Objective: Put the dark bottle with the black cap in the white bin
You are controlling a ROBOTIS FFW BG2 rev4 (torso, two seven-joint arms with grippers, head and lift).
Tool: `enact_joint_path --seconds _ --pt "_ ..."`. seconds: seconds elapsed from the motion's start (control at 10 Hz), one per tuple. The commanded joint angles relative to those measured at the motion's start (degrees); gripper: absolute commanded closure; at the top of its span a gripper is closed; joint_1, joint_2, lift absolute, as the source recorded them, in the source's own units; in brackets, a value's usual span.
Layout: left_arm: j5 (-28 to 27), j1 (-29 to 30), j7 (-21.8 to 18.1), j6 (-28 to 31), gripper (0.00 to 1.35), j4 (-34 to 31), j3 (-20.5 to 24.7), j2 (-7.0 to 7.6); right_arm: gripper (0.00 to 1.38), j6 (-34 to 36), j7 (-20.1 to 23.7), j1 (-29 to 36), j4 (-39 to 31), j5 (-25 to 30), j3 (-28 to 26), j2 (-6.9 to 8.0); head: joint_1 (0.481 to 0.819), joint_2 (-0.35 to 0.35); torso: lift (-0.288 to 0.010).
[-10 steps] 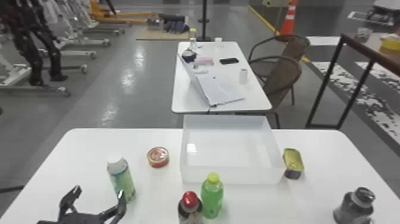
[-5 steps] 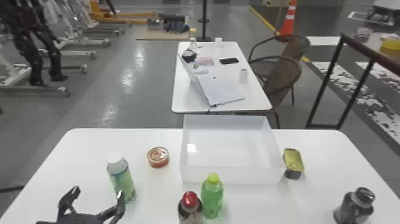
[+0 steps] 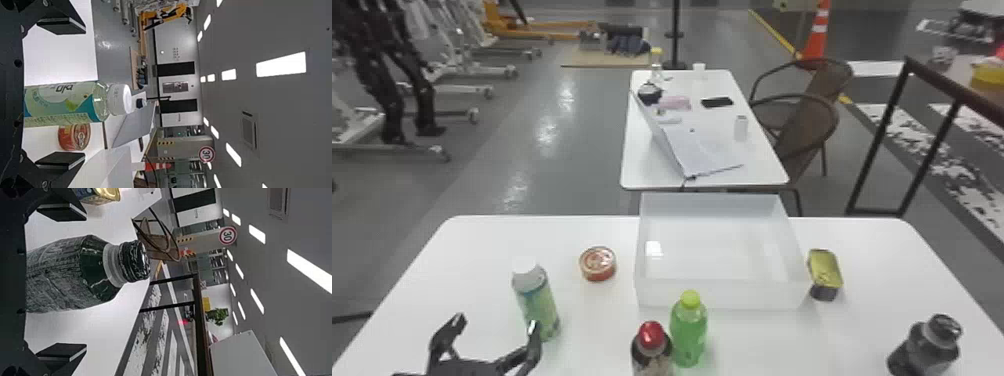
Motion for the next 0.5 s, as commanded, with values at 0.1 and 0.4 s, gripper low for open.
enact_joint_path --seconds 0.1,0.4 --pt "0.14 -0.01 0.01 -0.31 0.17 0.23 0.00 -0.15 0.11 2.90 2.00 -2.03 0.63 -0.89 -0.09 -0.99 0.549 0.000 -0.100" --pt "0.49 0.07 0.01 -0.57 0.17 0.58 0.09 -0.15 0.08 4.48 3.06 -3.53 1.77 -0.89 -0.09 -1.70 0.549 0.000 -0.100"
